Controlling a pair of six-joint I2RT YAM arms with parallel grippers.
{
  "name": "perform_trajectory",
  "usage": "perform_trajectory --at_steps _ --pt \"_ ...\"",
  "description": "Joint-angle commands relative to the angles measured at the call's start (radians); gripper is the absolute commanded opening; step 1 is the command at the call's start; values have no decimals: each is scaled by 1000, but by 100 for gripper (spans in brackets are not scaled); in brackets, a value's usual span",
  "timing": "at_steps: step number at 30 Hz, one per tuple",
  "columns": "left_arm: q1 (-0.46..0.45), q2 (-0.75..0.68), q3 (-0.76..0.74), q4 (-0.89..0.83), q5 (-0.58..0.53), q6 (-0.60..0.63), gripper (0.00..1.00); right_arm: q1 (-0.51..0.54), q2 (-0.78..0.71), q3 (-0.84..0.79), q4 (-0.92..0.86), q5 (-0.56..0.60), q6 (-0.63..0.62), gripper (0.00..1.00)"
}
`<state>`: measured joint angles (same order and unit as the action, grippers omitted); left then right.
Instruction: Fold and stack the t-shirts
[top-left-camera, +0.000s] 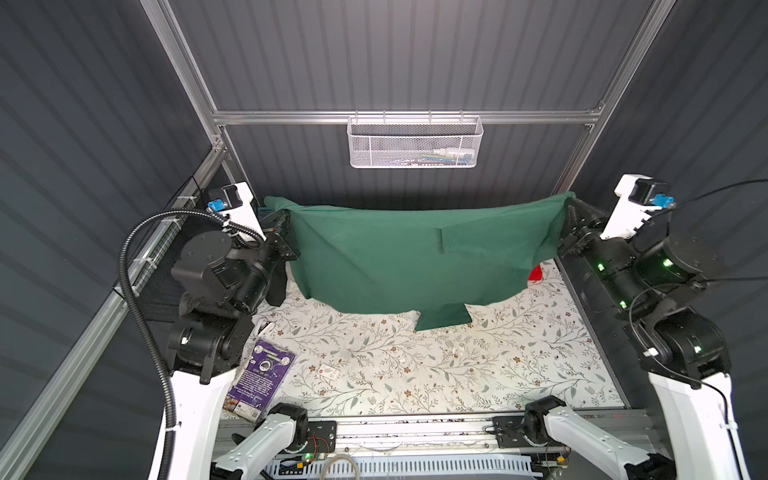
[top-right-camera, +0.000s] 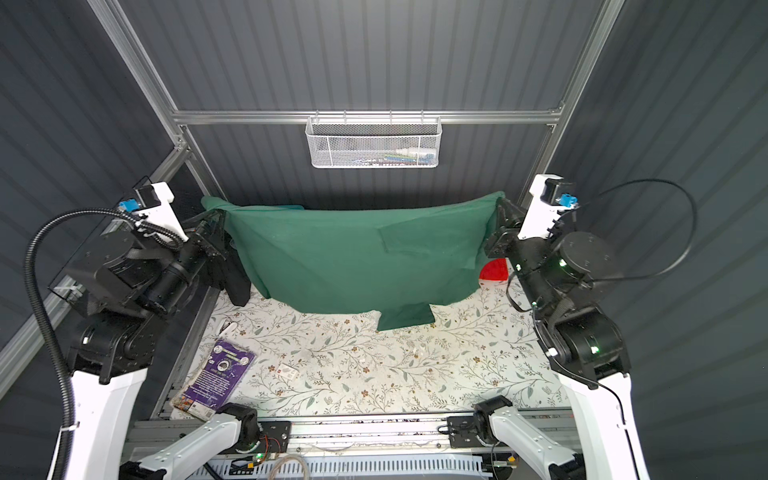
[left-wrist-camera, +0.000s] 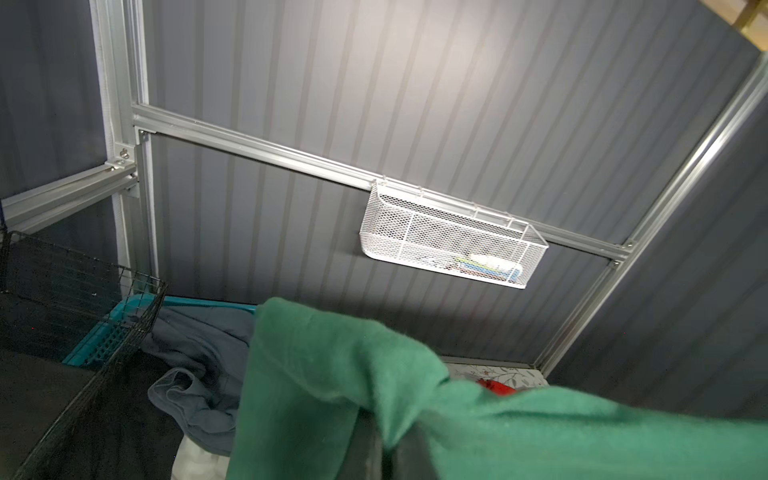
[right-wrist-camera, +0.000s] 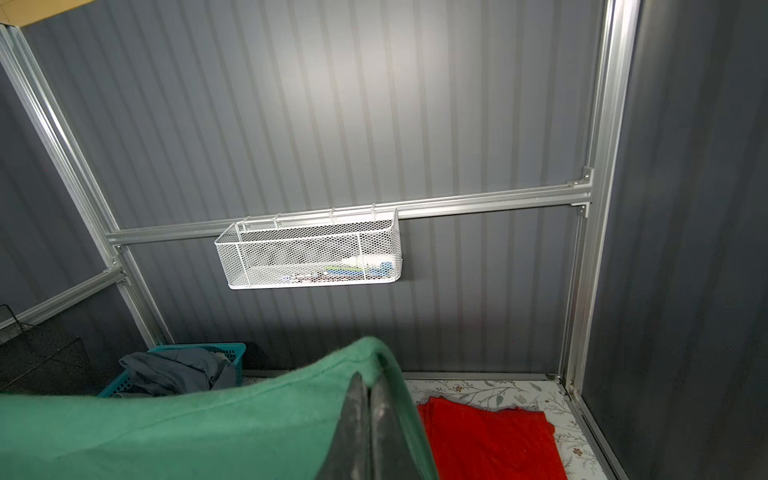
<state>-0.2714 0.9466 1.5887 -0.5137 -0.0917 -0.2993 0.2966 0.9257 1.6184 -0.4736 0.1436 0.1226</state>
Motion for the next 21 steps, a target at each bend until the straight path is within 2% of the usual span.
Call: perform_trajectory --at_steps 1,5,10,15,21 --pt "4 -41 49 -17 54 -37 0 1 -18 79 -25 22 -33 0" --pt "5 -58 58 -27 85 -64 0 2 -18 129 -32 51 -40 0" --pt "5 -62 92 -48 96 -66 0 2 -14 152 -28 30 -26 0" --pt "4 -40 82 -48 69 -58 0 2 9 138 -14 67 -39 0" --pt "4 36 0 16 11 -64 0 1 101 125 36 105 -79 0"
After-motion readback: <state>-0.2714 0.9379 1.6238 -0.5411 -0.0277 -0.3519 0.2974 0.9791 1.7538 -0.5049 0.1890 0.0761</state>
